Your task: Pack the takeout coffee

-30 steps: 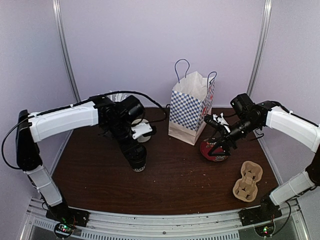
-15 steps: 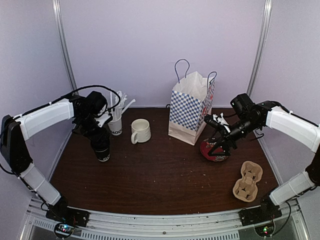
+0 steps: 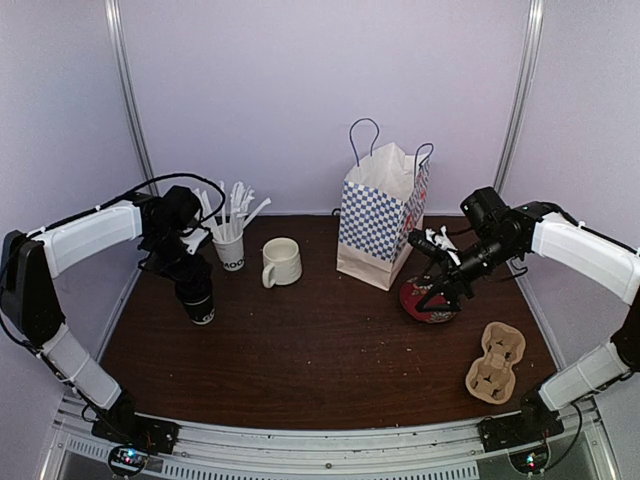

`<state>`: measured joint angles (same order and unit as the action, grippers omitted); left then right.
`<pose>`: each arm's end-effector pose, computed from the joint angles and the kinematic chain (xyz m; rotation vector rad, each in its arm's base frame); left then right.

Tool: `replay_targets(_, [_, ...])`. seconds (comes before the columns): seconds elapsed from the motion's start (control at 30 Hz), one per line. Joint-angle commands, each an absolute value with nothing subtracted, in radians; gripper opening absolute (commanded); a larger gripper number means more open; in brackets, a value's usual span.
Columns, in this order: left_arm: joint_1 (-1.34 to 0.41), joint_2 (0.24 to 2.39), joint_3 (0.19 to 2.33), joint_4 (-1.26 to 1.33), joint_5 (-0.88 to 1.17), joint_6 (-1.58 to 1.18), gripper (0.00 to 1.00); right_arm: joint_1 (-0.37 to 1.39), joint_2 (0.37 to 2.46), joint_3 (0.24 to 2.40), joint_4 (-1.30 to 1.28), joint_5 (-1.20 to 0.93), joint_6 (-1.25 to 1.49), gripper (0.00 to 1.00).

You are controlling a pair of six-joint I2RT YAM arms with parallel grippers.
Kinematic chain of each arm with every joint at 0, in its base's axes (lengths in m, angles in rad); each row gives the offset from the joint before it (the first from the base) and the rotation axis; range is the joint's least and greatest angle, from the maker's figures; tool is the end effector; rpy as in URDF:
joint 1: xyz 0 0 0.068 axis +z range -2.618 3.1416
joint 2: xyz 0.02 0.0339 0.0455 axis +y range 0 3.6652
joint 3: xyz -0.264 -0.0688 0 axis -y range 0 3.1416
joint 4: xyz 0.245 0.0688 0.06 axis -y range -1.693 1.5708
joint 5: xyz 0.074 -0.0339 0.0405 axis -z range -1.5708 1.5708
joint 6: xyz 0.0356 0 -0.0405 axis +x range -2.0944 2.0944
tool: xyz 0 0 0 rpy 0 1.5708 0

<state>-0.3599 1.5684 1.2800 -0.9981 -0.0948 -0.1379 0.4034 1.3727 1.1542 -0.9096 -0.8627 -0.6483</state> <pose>0.2838 -0.1032 0.2603 0.2957 2.8275 0.0305 0.2302 0.1277 0.2900 -1.4290 1.9638 1.0371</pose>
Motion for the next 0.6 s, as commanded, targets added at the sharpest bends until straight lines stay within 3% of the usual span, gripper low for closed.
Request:
replay_targets(0.0, [-0.354, 1.575, 1.267, -0.966, -0.082, -0.161, 0.83, 0.402, 1.379, 1.157, -0.911, -0.867, -0.644, 0.90])
replay_targets(0.13, [-0.355, 1.556, 1.272, -0.969, -0.101, -0.162, 0.97, 0.402, 1.378, 1.165, -0.912, -0.869, -0.632, 0.91])
replay_targets(0.3, [-0.356, 1.527, 1.335, -1.033, -0.140, -0.155, 0.98, 0.403, 1.397, 1.360, -1.049, -0.838, -0.631, 0.90])
replay_targets(0.57, [-0.375, 1.400, 1.423, -1.025, -0.104, -0.156, 0.98, 0.389, 1.461, 1.750, -1.069, -0.465, -0.503, 0.85])
